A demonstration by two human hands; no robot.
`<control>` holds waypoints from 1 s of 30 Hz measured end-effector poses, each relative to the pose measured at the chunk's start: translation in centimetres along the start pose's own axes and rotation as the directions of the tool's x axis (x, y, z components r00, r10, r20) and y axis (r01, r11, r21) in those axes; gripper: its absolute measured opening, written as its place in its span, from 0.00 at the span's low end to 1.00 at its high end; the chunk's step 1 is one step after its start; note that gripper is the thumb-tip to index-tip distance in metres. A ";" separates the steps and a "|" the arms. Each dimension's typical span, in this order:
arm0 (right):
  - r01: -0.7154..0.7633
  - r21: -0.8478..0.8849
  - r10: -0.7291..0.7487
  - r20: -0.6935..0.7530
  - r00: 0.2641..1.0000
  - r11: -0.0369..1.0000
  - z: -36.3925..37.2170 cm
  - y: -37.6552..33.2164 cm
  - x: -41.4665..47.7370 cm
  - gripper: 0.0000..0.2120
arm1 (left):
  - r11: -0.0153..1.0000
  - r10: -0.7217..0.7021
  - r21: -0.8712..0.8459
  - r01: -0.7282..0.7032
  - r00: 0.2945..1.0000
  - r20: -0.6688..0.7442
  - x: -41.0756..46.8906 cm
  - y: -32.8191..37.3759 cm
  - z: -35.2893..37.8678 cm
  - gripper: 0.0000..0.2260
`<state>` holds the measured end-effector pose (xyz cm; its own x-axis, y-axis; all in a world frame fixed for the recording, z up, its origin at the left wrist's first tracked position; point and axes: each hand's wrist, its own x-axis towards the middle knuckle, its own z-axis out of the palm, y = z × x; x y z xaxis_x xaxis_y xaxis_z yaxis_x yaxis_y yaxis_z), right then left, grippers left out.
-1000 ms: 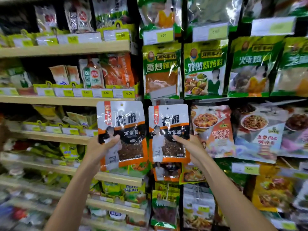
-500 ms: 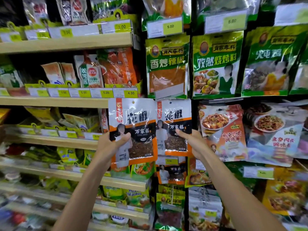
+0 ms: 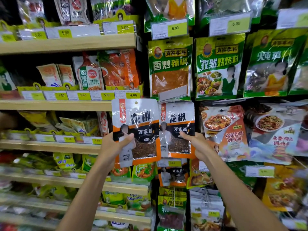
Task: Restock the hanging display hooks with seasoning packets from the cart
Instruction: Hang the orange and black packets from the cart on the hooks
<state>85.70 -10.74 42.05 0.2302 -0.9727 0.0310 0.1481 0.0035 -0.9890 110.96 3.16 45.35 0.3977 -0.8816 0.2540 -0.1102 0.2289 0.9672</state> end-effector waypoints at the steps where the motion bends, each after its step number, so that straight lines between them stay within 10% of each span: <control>1: -0.006 -0.002 0.006 -0.003 1.000 1.000 0.2 0.0 0.3 0.46 | 1.000 0.001 0.000 -0.001 1.000 -0.002 0.1 0.0 0.0 0.10; 11: -0.035 -0.148 0.011 -0.161 0.987 0.988 1.0 -0.5 2.3 0.34 | 1.000 0.020 -0.018 -0.020 1.000 0.011 0.6 0.0 0.9 0.09; 16: 0.194 -0.424 -0.364 -0.368 0.855 0.884 0.7 2.1 -2.8 0.16 | 0.999 0.019 -0.038 -0.016 0.998 0.067 0.0 -0.6 1.4 0.13; 23: 0.201 -0.089 -0.206 -0.050 0.977 0.975 3.1 0.8 -7.0 0.21 | 1.000 -0.004 -0.014 0.007 0.983 0.186 -0.4 -1.2 6.7 0.13; 30: 0.205 -0.092 -0.216 -0.132 0.967 0.974 0.3 0.5 -6.2 0.16 | 0.931 0.291 0.225 -0.288 0.957 0.021 0.6 0.6 8.2 0.11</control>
<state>84.65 -4.65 41.41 0.0639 -0.9723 0.2250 0.1030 -0.2178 -0.9705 103.69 -0.64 46.07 0.3296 -0.7853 0.5241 -0.4221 0.3740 0.8258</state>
